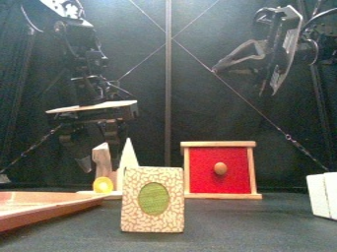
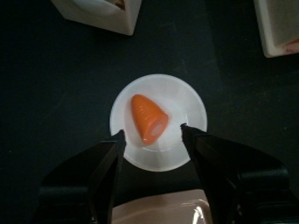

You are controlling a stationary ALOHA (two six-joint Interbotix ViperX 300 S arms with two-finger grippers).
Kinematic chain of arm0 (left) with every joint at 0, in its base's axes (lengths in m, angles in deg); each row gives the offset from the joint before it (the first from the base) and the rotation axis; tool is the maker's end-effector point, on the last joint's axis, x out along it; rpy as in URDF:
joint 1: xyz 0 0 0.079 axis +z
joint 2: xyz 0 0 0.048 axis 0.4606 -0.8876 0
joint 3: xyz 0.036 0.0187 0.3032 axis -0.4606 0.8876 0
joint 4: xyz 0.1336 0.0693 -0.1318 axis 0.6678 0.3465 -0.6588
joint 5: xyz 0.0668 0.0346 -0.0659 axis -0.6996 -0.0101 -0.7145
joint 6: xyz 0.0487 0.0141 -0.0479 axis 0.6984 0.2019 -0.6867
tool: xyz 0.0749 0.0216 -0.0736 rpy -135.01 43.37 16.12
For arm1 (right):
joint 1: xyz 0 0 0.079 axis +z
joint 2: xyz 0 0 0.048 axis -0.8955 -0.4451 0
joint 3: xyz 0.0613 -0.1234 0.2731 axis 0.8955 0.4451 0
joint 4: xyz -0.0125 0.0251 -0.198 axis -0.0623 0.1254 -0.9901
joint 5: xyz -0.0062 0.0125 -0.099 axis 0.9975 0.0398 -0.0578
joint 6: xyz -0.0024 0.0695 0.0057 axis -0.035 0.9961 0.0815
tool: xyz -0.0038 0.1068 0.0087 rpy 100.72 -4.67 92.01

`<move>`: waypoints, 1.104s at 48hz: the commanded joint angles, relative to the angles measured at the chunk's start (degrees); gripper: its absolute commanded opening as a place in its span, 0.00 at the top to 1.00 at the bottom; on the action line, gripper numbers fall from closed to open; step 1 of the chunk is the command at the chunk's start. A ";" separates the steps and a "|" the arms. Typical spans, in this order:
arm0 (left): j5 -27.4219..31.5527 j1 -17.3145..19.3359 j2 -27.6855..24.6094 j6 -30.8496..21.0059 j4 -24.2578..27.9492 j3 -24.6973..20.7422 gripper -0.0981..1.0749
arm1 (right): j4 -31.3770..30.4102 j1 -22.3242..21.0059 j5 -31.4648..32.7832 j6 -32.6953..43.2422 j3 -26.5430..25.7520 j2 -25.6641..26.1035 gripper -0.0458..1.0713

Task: Grab carrot top

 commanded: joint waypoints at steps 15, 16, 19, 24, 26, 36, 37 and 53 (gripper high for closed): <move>0.53 -2.81 4.31 0.26 0.35 -0.62 0.16 | -0.18 0.00 -0.44 -0.09 -0.44 0.88 0.50; 0.62 -3.16 4.75 0.26 0.35 -0.62 0.16 | -0.26 0.00 -0.44 -0.09 -0.44 0.79 0.50; 1.05 -4.48 5.89 0.26 0.26 -0.62 0.16 | -0.26 -0.09 -0.44 -0.09 -0.44 0.79 0.50; 2.29 -7.73 7.91 0.26 -0.26 -0.53 0.16 | -0.18 -0.09 -0.44 -0.09 -0.53 0.79 0.50; 2.72 -8.79 8.61 0.26 -0.70 -0.44 0.16 | -0.26 -0.09 -0.44 -0.09 -0.53 0.79 0.50; 3.16 -14.06 10.63 0.79 -4.75 -0.35 0.16 | -0.18 -0.09 -0.44 -0.09 -0.53 0.79 0.50; 3.16 -14.59 10.72 0.97 -5.19 -0.35 0.16 | -0.18 -0.09 -0.44 -0.09 -0.53 0.79 0.50; 3.16 -19.86 9.49 3.69 -18.02 -0.44 0.17 | 0.00 -0.09 -0.44 -0.09 -0.62 0.70 0.50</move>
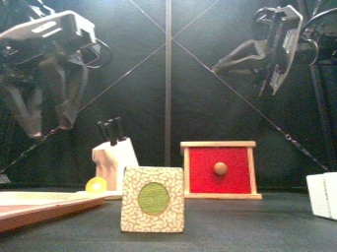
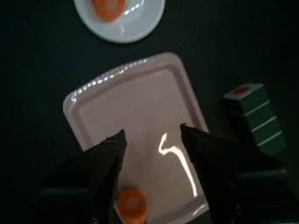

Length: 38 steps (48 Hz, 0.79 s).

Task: Grab carrot top

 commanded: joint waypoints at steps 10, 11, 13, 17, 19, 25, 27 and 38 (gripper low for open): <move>0.09 -3.25 -2.64 0.53 -6.15 -2.46 0.17 | 0.09 0.00 -0.53 -0.09 -0.62 0.53 0.50; 0.09 -3.34 -2.90 0.62 -6.42 -2.64 0.17 | 0.00 0.00 -0.53 -0.09 -0.62 0.62 0.50; 0.09 -3.60 -3.52 0.62 -6.68 -3.08 0.17 | 0.00 0.00 -0.53 -0.09 -0.53 0.62 0.50; 0.09 -3.96 -4.66 0.88 -6.86 -3.96 0.17 | 0.09 0.00 -0.53 -0.09 -0.53 0.53 0.50; 0.09 -4.04 -5.01 0.88 -6.86 -4.22 0.17 | 0.00 0.00 -0.53 -0.09 -0.53 0.53 0.50; 0.09 -4.83 -5.10 0.53 -6.86 -4.66 0.17 | 0.00 0.00 -0.53 -0.09 -0.53 0.53 0.50; 0.18 -5.19 -5.19 0.35 -6.86 -4.66 0.17 | 0.09 0.00 -0.53 -0.09 -0.53 0.53 0.50; 2.72 -7.56 -5.36 -0.18 -10.90 -5.19 0.17 | 0.00 0.00 -0.53 0.00 -0.53 0.53 0.50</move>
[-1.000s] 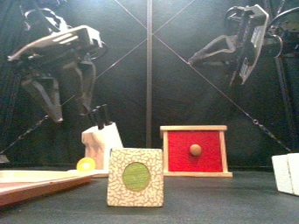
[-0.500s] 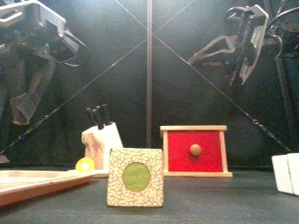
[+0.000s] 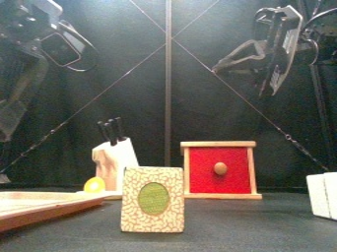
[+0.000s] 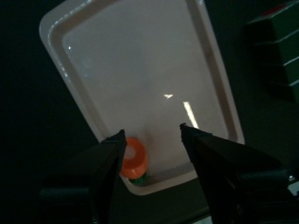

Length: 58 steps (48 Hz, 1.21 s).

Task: Grab carrot top

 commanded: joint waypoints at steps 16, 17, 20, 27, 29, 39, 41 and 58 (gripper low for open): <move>6.94 -5.19 -1.41 -2.72 -5.80 -5.89 0.17 | 0.00 0.00 -0.44 -0.09 -0.53 0.53 0.50; 6.86 -5.45 -1.67 -2.81 -5.80 -6.06 0.17 | 0.00 0.00 -0.44 -0.09 -0.53 0.53 0.50; 6.94 -5.63 -2.37 -2.81 -5.80 -6.15 0.17 | 0.00 0.00 -0.53 -0.09 -0.53 0.53 0.50; 6.77 -5.71 -4.22 -2.64 -5.89 -5.98 0.17 | 0.00 0.09 -0.53 -0.09 -0.53 0.53 0.50; 6.77 -5.80 -4.57 -2.55 -5.98 -6.06 0.17 | 0.00 0.09 -0.44 -0.09 -0.53 0.53 0.50; 6.77 -5.89 -5.98 -2.81 -5.98 -5.71 0.17 | -0.09 0.09 -0.44 -0.09 -0.62 0.53 0.50; 6.68 -5.89 -6.42 -2.81 -5.98 -5.71 0.17 | -0.09 0.09 -0.44 -0.09 -0.53 0.53 0.50; 6.59 -5.54 -9.32 -2.90 -5.01 -5.89 0.17 | 0.00 0.09 -0.44 -0.09 -0.62 0.53 0.50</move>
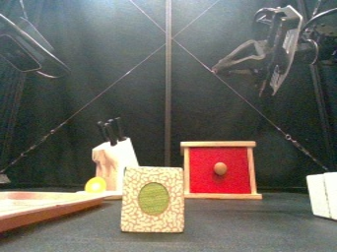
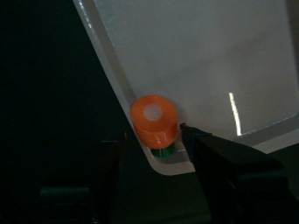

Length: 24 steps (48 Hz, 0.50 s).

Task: Grab carrot top

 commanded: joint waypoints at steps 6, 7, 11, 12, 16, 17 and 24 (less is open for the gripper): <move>0.00 0.44 0.00 -0.18 1.14 -1.32 0.17 | -0.09 0.09 -0.44 -0.09 -0.62 0.53 0.50; 0.00 0.53 -0.09 -0.18 1.23 -1.41 0.17 | -0.09 0.00 -0.44 -0.09 -0.62 0.53 0.50; -0.09 0.53 -0.26 -0.18 1.32 -1.49 0.17 | 0.00 0.00 -0.44 -0.09 -0.53 0.53 0.50; -0.09 0.53 -0.35 -0.18 1.41 -1.49 0.17 | 0.00 0.09 -0.44 -0.09 -0.62 0.53 0.50; -0.09 0.62 -0.62 -0.18 1.41 -1.49 0.17 | 0.00 0.00 -0.44 -0.09 -0.62 0.53 0.50; -0.09 0.53 -0.70 -0.18 1.41 -1.49 0.17 | 0.00 0.00 -0.44 -0.09 -0.62 0.53 0.50; -0.26 0.53 -0.97 -0.18 1.41 -1.49 0.18 | -0.09 0.00 -0.44 -0.09 -0.62 0.53 0.50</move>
